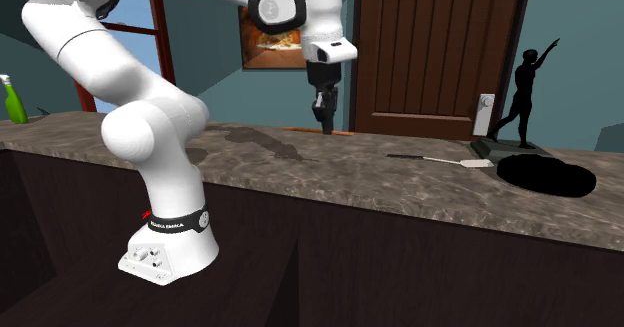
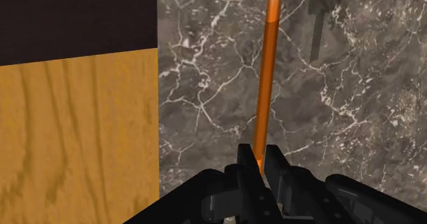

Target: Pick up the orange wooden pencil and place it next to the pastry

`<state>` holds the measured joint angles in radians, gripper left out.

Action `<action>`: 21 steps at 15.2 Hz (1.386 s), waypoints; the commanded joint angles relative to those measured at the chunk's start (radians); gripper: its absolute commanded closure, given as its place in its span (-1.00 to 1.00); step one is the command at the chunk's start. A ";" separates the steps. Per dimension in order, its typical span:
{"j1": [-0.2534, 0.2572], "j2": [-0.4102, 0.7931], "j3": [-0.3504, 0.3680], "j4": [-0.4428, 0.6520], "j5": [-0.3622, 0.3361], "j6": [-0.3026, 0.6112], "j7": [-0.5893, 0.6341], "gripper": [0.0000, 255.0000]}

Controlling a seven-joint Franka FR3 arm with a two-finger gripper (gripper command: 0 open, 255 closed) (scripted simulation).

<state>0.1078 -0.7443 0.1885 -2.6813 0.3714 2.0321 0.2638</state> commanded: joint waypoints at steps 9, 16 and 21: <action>-0.085 0.402 -0.070 0.301 -0.074 0.077 -0.111 1.00; -0.119 0.663 -0.104 0.572 -0.110 0.055 -0.152 1.00; -0.138 0.850 -0.123 0.802 -0.129 0.006 -0.171 1.00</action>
<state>-0.0257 0.0671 0.0702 -1.9266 0.2454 2.0482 0.0989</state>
